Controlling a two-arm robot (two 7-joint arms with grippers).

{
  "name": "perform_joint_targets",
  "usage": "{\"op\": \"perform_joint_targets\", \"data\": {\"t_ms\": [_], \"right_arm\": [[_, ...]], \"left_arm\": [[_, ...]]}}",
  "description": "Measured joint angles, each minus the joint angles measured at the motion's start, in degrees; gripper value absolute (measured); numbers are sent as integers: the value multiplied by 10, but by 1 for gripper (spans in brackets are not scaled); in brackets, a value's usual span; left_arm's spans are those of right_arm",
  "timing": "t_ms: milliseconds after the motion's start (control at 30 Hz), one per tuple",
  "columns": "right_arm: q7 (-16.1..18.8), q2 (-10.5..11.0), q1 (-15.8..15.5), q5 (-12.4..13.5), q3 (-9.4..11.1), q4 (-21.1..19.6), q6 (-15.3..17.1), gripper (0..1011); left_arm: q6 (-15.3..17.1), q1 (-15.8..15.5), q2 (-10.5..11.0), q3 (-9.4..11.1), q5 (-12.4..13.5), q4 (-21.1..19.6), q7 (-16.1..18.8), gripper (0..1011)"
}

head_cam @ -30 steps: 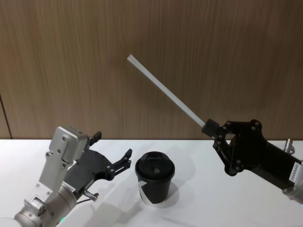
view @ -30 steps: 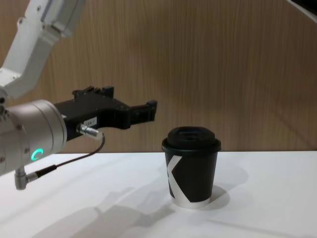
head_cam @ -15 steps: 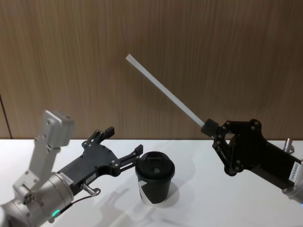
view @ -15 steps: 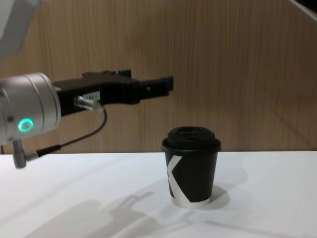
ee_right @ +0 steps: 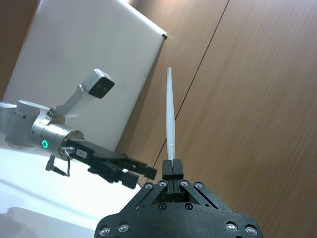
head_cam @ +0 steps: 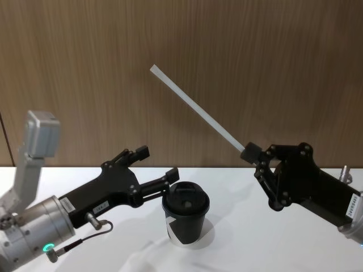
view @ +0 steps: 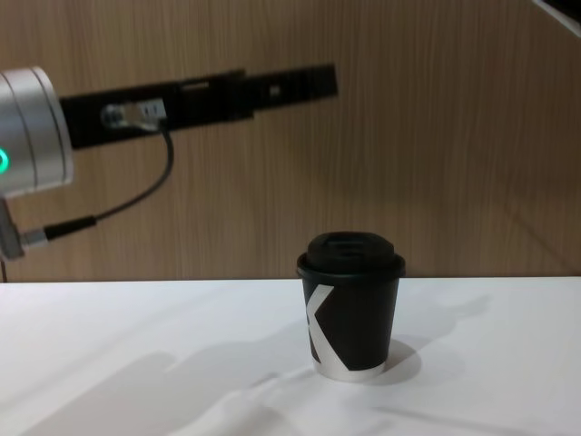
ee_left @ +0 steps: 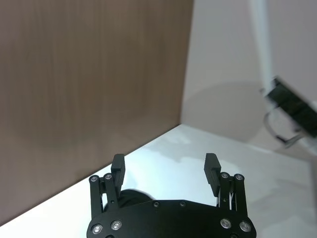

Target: Pick up the straw with one hand, pass it to the other hand, and insert it into the cup.

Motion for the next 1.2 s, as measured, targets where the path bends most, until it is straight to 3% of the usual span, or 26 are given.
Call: {"op": "perform_joint_targets", "data": {"t_ms": [367,733,933,1200], "right_arm": [[0,0,0,0,0,0,0,4],[0,0,0,0,0,0,0,4],[0,0,0,0,0,0,0,4],[0,0,0,0,0,0,0,4]], "left_arm": [[22,-6,8,-20,-92,-17,-79,1003],[27,-16,-8,-34,-178,-26,-142,1003],[30,-23,-18,-35,-207,-26,-158,1003],[32,-31,-27,-30,-226,-19,-161,1003]]}}
